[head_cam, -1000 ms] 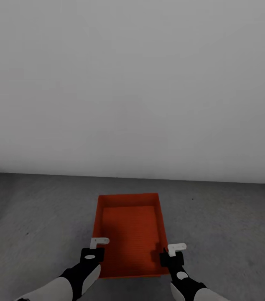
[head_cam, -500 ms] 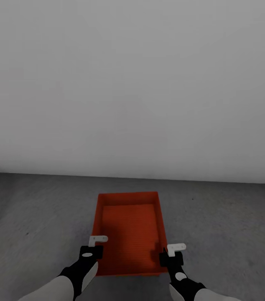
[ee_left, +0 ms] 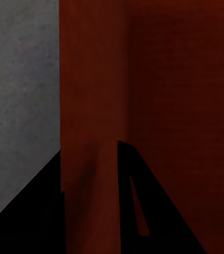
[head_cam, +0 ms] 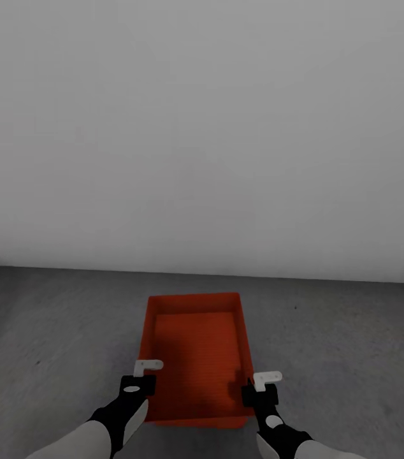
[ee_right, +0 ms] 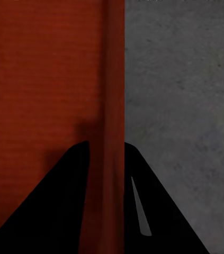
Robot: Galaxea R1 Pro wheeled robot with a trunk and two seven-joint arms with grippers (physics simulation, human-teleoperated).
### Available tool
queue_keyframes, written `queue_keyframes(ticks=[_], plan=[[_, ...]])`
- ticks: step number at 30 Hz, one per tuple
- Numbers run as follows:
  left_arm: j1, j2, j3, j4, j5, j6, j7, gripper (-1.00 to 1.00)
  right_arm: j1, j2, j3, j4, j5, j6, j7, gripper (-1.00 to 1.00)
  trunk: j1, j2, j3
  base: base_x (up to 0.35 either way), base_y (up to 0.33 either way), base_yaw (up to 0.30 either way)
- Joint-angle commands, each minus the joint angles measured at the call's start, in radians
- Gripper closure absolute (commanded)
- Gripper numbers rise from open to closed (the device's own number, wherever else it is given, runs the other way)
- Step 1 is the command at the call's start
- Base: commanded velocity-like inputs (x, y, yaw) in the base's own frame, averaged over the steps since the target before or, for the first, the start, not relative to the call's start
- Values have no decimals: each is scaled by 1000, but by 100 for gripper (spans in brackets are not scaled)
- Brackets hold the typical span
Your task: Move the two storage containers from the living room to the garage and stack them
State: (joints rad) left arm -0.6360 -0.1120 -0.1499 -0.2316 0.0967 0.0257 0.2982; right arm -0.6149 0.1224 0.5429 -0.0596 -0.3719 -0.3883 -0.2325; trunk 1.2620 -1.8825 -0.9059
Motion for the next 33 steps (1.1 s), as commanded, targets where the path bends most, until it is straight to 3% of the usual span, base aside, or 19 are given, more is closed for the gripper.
queue_keyframes(ticks=[1,9,19,33], plan=[[-1,-5,29,-29,9,3,-2,100,0,8,-12,1,-9,-1,5,100,0,0,-1,26,0,0],[0,-6,29,-32,9,3,-2,100,0,9,-17,1,-12,-15,-1,100,0,0,-1,7,0,-11],[0,-6,29,-32,9,3,-2,100,0,10,-20,1,-13,-24,-4,100,0,0,-1,0,0,-153],[0,-5,29,-32,10,3,-2,100,0,8,-20,1,-13,-24,-4,100,0,0,-1,0,8,-9]])
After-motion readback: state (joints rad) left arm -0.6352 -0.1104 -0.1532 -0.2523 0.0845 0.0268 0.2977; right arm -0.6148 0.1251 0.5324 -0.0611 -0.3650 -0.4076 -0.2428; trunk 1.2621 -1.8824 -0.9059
